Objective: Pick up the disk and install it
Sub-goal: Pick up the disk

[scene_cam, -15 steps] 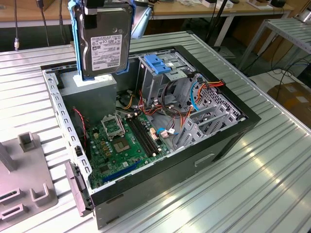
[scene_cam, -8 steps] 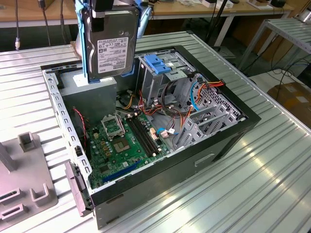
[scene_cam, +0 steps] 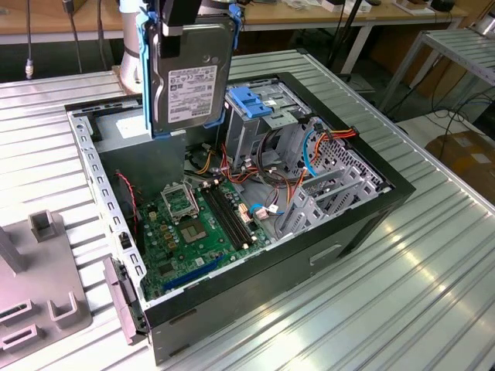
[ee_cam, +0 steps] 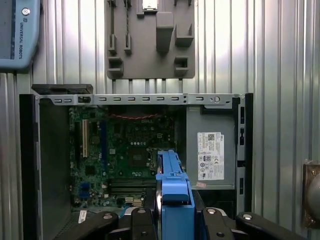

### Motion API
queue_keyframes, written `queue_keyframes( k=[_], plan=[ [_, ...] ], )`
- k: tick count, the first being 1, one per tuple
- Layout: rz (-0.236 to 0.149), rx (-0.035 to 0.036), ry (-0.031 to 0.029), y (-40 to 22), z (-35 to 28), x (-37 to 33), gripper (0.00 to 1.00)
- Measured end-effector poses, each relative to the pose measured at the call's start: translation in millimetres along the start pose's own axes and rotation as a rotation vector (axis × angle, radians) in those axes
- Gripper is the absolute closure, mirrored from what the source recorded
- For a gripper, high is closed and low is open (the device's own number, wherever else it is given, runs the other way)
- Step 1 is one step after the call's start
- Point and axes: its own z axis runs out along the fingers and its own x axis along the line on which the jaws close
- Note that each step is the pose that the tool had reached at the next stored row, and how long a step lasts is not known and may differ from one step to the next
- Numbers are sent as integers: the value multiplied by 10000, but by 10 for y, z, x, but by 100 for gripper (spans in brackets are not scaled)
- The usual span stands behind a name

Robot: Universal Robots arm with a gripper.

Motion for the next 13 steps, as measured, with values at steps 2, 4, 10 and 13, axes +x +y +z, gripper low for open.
queue_keyframes(
  k=[2,4,10,13],
  plan=[
    [0,1,-2,-50,5,33,63],
    [-1,0,0,-92,7,49,63],
    [0,1,-1,-208,16,94,63],
    [2,0,0,-211,16,94,63]
  ],
)
